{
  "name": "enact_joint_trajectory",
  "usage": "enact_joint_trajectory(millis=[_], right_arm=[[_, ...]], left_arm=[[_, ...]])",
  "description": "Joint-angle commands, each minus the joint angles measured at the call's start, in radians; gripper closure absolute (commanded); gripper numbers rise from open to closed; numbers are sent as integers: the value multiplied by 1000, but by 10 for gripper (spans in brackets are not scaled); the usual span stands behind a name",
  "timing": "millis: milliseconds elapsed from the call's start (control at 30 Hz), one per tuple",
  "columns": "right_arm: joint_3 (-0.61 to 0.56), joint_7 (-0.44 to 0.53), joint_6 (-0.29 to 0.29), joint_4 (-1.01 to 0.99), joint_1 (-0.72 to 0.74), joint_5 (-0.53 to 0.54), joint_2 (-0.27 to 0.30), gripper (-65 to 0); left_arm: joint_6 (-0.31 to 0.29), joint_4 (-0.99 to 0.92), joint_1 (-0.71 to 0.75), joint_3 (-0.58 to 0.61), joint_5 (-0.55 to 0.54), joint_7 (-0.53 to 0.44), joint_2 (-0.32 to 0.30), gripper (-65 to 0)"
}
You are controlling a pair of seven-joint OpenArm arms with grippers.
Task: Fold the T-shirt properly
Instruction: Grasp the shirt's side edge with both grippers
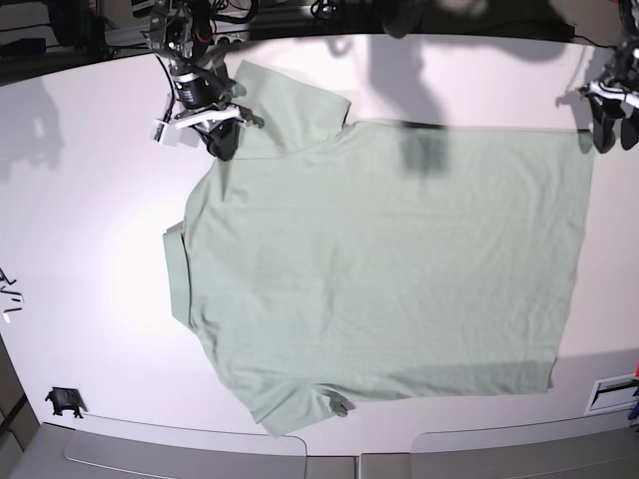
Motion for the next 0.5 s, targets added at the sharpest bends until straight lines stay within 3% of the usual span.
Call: enact_joint_trajectory(millis=[0, 167, 333, 467], right_arm=[[2, 19, 15, 16, 2, 5, 5, 0], [2, 19, 16, 16, 2, 5, 5, 0], [2, 19, 16, 16, 2, 6, 5, 0], [2, 19, 16, 16, 2, 5, 5, 0]], left_arm=[[2, -46, -24, -8, -17, -24, -29, -284], [-5, -387, -154, -8, -107, -2, -114, -284], [-76, -671, -273, -8, -262, 101, -173, -284], [-135, -809, -339, -4, -348, 174, -179, -284]])
